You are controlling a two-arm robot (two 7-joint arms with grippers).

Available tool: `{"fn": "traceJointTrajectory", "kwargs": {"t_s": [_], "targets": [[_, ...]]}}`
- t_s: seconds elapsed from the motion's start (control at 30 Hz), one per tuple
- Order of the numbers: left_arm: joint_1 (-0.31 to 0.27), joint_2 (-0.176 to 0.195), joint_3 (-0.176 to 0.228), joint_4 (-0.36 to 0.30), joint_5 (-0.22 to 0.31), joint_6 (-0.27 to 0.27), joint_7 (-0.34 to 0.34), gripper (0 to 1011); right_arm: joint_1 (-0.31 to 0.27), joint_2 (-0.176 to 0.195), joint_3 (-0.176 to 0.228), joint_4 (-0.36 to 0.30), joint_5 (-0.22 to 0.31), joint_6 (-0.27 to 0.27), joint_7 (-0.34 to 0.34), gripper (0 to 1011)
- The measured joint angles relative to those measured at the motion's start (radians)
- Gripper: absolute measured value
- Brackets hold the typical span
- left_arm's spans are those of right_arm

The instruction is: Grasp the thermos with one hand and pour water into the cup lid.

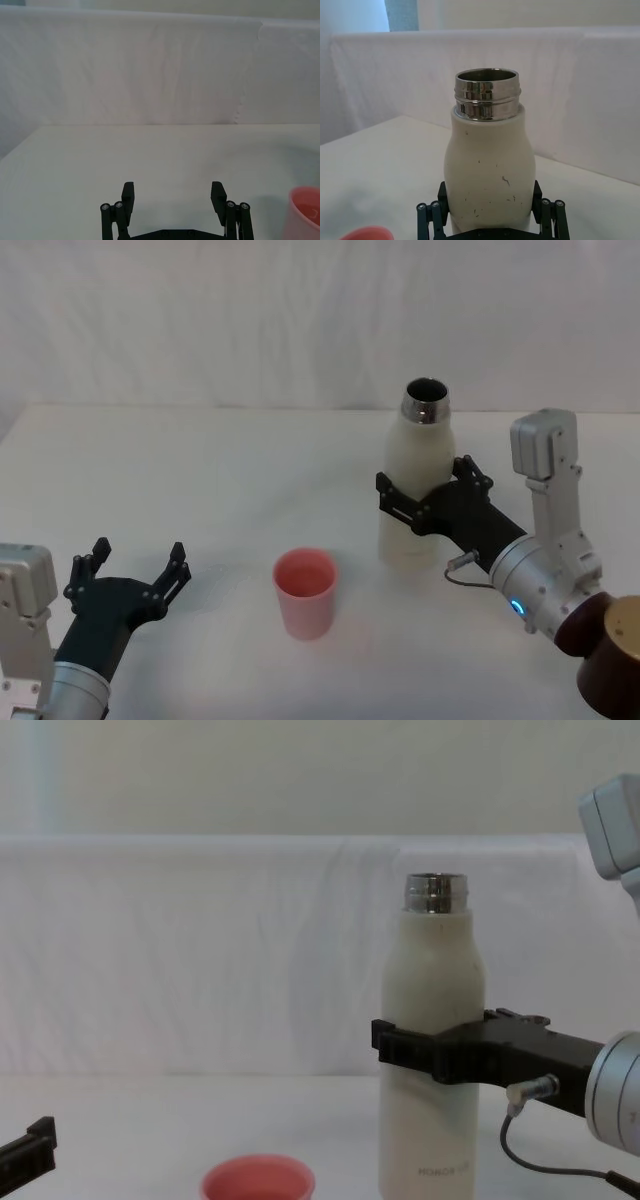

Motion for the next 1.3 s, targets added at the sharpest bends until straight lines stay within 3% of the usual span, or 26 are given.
{"fn": "traceJointTrajectory", "kwargs": {"t_s": [0.57,1.3], "targets": [[0.000,0.000,0.000,0.000,0.000,0.000,0.000,1001,0.042,0.005,-0.038,0.067,0.052,0.004,-0.030,958],[0.000,0.000,0.000,0.000,0.000,0.000,0.000,1001,0.049,0.037,-0.075,0.083,0.087,0.001,-0.061,958]]}}
